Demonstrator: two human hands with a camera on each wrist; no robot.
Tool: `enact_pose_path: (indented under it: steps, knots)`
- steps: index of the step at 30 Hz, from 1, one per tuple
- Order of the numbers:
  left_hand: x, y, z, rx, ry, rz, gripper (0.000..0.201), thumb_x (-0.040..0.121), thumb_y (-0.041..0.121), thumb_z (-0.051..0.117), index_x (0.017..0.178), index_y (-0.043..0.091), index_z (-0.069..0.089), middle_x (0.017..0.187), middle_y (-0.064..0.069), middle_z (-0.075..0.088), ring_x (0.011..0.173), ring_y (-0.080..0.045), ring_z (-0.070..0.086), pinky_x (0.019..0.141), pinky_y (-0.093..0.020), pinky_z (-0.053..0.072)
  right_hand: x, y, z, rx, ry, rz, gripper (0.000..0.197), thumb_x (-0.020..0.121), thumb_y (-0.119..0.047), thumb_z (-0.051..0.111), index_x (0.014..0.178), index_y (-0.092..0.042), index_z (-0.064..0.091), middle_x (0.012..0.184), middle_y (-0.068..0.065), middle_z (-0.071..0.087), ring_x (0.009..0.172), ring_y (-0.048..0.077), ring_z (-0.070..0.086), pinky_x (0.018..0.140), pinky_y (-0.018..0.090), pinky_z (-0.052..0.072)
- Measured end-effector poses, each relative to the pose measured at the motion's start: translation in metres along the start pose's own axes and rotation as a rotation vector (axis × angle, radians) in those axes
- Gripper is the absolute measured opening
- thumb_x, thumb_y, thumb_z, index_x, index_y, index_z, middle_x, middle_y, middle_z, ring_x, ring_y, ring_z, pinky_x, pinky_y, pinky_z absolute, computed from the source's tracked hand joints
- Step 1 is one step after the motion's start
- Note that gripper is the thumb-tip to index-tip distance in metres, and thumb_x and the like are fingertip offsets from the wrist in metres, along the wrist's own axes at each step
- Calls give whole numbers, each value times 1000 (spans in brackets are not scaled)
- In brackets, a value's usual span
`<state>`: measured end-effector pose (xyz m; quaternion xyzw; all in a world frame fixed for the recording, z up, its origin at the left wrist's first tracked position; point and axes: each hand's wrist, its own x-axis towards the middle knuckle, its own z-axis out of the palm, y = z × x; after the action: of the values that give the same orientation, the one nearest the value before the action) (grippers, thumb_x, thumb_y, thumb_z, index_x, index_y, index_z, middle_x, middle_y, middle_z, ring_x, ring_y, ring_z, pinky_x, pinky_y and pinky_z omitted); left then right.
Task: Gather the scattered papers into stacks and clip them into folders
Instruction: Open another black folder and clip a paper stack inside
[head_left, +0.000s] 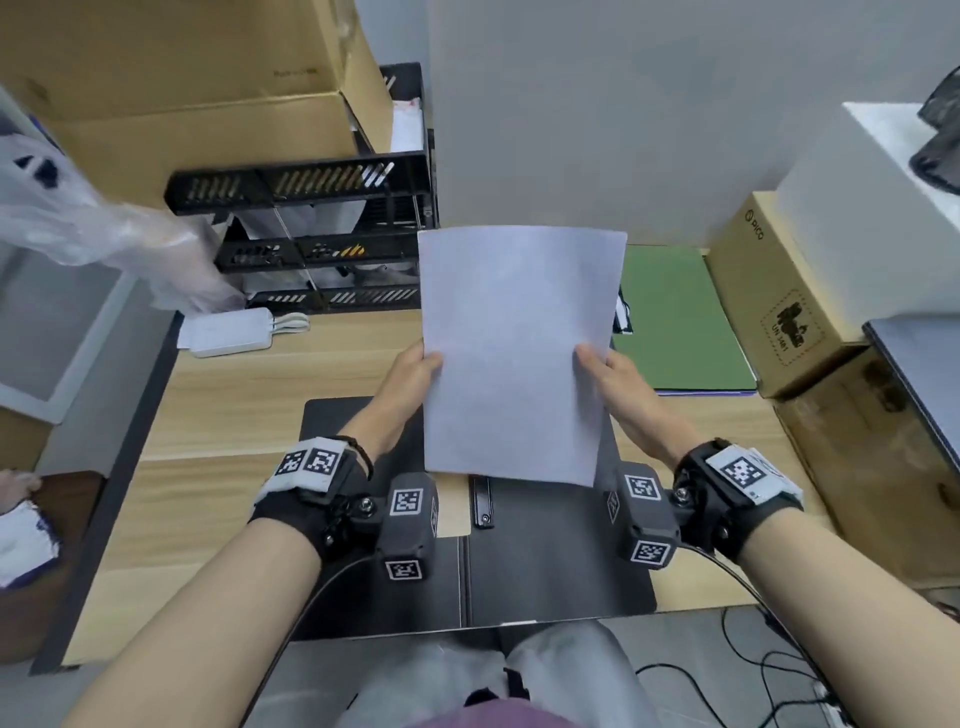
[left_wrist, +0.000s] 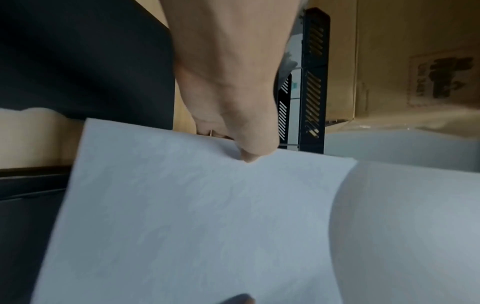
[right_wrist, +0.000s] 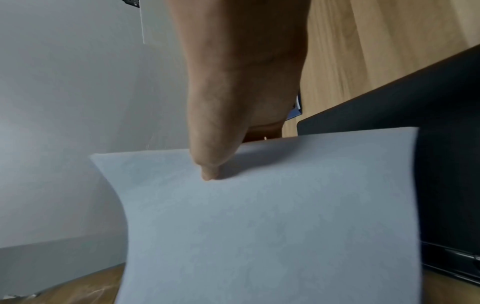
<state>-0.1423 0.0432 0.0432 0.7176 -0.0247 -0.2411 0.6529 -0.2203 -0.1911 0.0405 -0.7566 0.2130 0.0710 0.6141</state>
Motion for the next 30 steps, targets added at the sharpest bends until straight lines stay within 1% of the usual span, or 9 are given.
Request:
enact_pose_path:
  steps: [3,6,11,15,20,23,25,27,30]
  knots:
    - [-1,-8,-1,-70,-62,-120,32,102,14,36,120,26,60,118,6,69,107,-13,65,93,-32,51,-4,5,-7,51,-57,98,67,80,-68,53,128,-21,57,121,-1,68,114,18,63,104,51,44]
    - [-1,-26,4,-33,-83,-238,32,102,18,38,125,28,58,123,6,67,112,-17,63,98,-40,48,-11,18,-12,64,-161,180,41,92,-41,58,127,-20,57,118,1,71,108,24,67,101,50,47]
    - [-6,-51,23,84,-43,-400,27,97,16,46,117,17,63,108,-2,70,86,-18,63,80,-31,50,-15,48,-24,-44,-175,287,29,101,-18,46,128,-11,55,100,-7,68,90,12,66,77,26,51]
    - [-12,-82,32,120,157,-497,24,98,9,47,119,12,59,103,-8,64,70,-13,60,64,-23,51,-14,84,-45,-105,-161,387,28,101,-15,44,125,-6,56,90,-4,67,79,12,65,62,23,48]
    - [-25,-128,43,197,185,-561,30,93,18,60,123,13,59,105,-6,65,84,-15,61,78,-28,53,-13,114,-55,-128,-200,463,19,101,-17,45,116,-11,56,86,-4,63,75,10,61,58,20,44]
    - [-29,-138,56,298,266,-531,36,87,21,70,121,17,58,109,-1,63,97,-16,59,89,-29,50,-11,130,-54,-164,-213,504,17,101,-18,46,90,-14,57,75,-2,59,65,10,56,50,18,42]
    - [-29,-139,65,390,288,-479,37,84,23,74,116,23,55,100,6,60,98,-12,56,86,-24,44,-12,135,-54,-193,-229,505,18,101,-20,44,88,-14,56,77,1,60,66,12,56,54,21,41]
    - [-28,-138,71,466,293,-446,38,81,23,76,110,27,53,90,14,55,93,-9,54,80,-24,45,-14,140,-55,-195,-260,502,22,100,-21,43,110,-9,59,92,8,67,78,21,63,63,27,47]
    - [-26,-137,79,576,286,-418,46,75,26,79,114,22,55,86,16,48,92,-14,56,79,-36,55,-18,147,-59,-139,-276,513,32,98,-19,44,127,-9,55,110,12,69,99,30,66,86,40,54]
